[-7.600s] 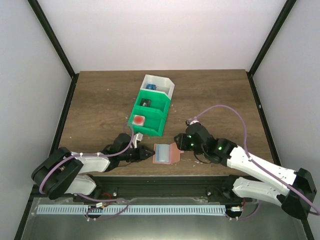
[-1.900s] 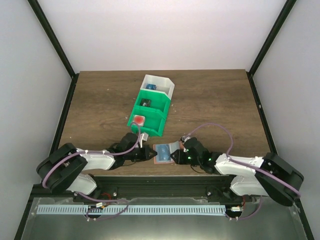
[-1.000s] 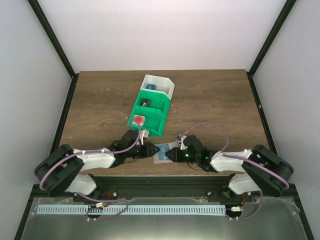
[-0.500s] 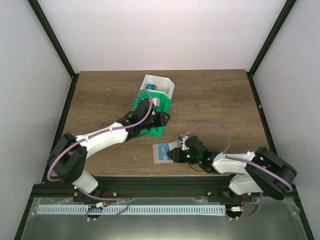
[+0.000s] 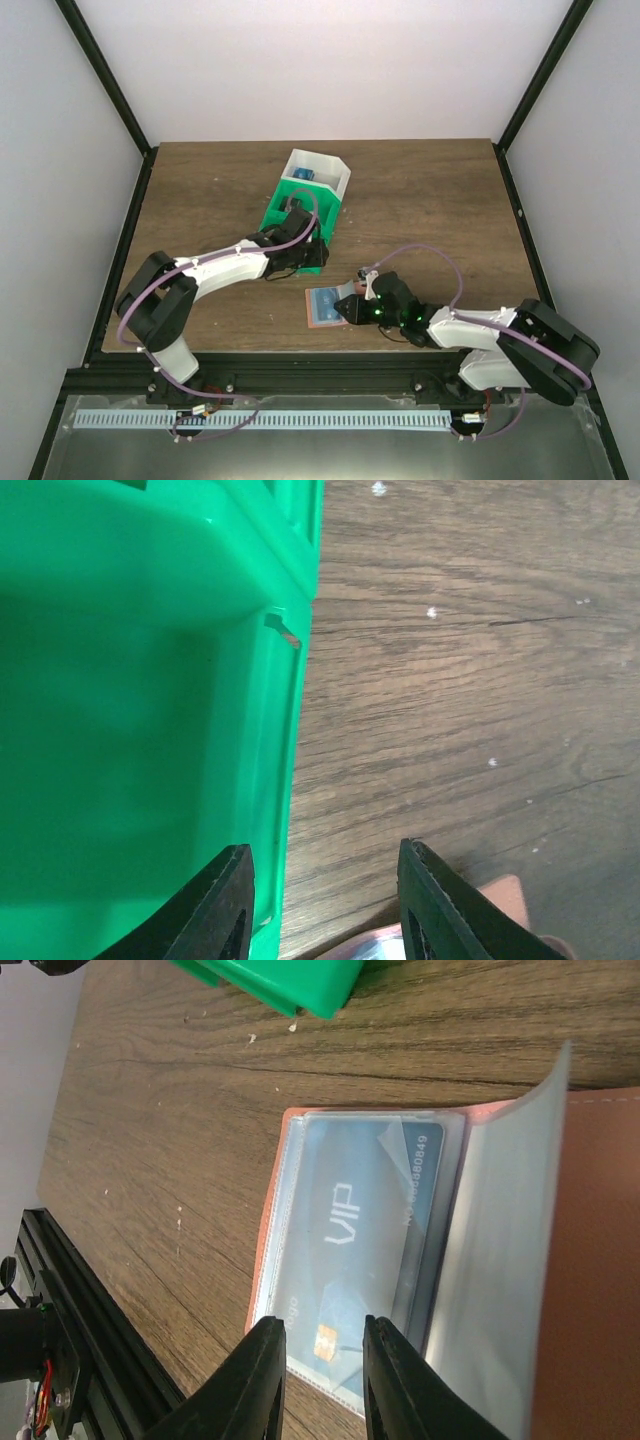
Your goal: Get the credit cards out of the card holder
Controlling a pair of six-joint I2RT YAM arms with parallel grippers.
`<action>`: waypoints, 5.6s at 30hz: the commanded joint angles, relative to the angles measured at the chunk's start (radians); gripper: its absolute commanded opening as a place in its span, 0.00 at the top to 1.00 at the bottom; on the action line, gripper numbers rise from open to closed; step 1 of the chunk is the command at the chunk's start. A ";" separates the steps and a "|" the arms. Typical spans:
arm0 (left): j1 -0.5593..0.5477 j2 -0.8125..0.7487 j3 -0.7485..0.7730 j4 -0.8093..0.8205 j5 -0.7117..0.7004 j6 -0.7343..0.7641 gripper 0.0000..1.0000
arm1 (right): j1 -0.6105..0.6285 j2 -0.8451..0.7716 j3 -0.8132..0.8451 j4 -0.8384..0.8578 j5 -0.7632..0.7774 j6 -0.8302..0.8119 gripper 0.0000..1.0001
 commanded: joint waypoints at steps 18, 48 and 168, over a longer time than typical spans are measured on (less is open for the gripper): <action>0.125 -0.137 -0.167 -0.142 -0.162 0.028 0.62 | -0.006 -0.040 -0.022 0.000 0.024 -0.011 0.77; 0.125 -0.430 -0.338 0.060 0.280 -0.051 0.84 | -0.006 0.038 0.020 -0.039 0.050 -0.004 0.83; -0.086 0.013 -0.577 0.857 0.514 -0.330 0.64 | 0.043 0.005 -0.011 -0.199 0.139 0.054 0.85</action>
